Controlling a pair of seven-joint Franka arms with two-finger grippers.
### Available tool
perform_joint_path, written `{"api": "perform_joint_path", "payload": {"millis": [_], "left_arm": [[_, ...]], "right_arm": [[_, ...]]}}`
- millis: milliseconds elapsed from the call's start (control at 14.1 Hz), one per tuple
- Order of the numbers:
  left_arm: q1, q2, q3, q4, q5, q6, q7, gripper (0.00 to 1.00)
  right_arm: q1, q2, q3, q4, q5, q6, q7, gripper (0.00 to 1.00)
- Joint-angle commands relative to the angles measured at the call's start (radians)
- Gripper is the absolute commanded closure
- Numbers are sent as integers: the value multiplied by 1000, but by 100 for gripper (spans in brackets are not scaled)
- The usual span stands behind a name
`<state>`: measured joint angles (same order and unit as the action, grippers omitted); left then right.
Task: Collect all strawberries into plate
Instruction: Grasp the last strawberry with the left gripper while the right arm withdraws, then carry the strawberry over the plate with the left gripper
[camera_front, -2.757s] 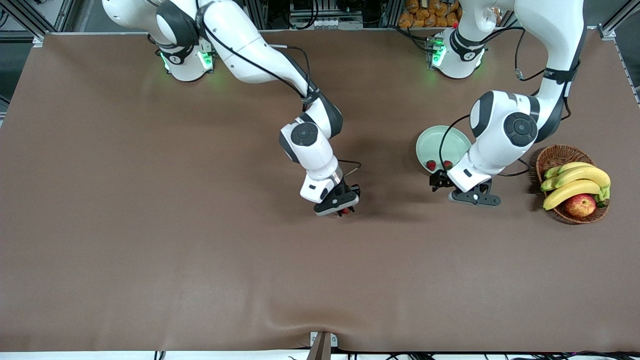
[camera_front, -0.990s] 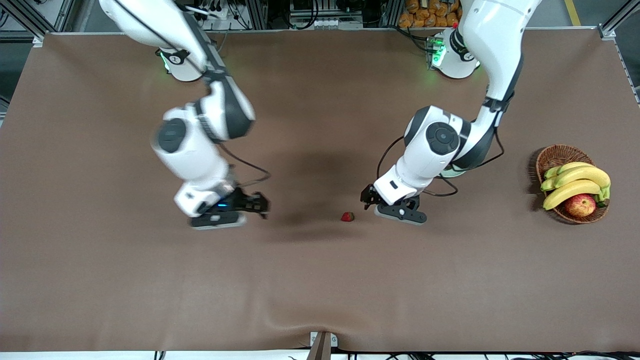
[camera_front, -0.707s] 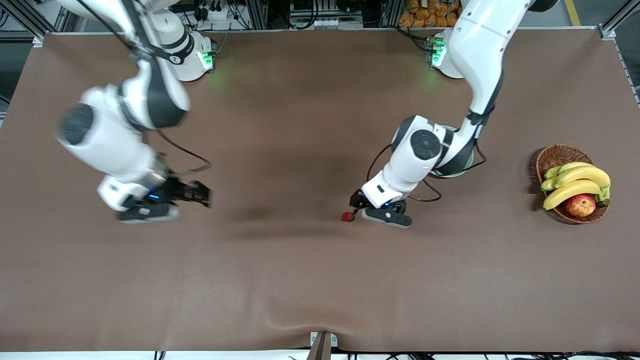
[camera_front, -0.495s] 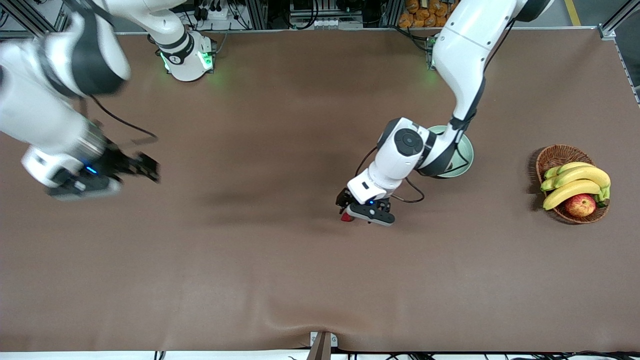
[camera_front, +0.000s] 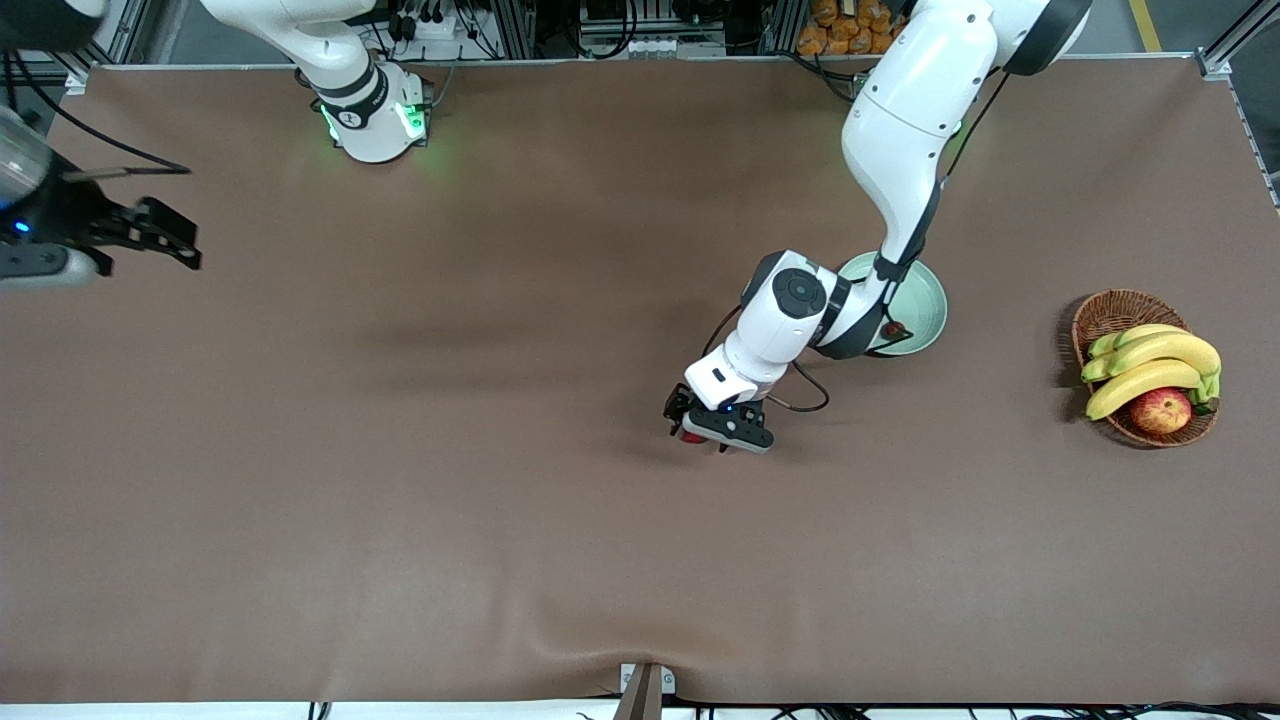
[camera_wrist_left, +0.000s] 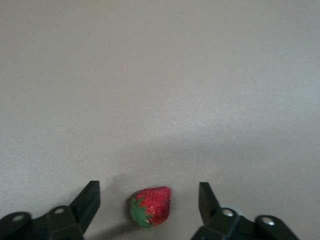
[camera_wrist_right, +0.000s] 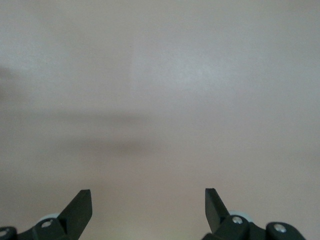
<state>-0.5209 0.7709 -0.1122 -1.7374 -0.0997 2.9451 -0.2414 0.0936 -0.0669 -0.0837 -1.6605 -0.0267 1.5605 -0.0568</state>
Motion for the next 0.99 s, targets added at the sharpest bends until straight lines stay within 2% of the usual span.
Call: {"api": "perform_joint_path", "payload": {"millis": [0, 283, 353, 495, 565, 707, 778, 919], "left_arm": [[-16, 24, 6, 24, 5, 12, -10, 21], [-33, 37, 8, 24, 3, 14, -10, 26], [-33, 36, 9, 24, 5, 15, -9, 32], [-30, 34, 9, 24, 8, 15, -1, 54], [-33, 33, 9, 24, 8, 14, -6, 64], [-25, 31, 11, 22, 9, 14, 5, 91], [-24, 31, 11, 22, 9, 14, 5, 100], [-19, 22, 12, 21, 9, 14, 5, 100]], "right_arm": [[-52, 5, 25, 48, -6, -37, -12, 0], [-75, 47, 16, 134, 13, -85, -12, 0], [-101, 56, 16, 142, 57, -88, -8, 0], [-142, 58, 19, 140, 109, -88, -6, 0], [-146, 56, 24, 140, 110, -91, -6, 0], [-138, 56, 25, 139, 108, -126, 8, 0], [-132, 55, 25, 133, 103, -131, 43, 0], [-129, 47, 25, 131, 100, -134, 101, 0]]}}
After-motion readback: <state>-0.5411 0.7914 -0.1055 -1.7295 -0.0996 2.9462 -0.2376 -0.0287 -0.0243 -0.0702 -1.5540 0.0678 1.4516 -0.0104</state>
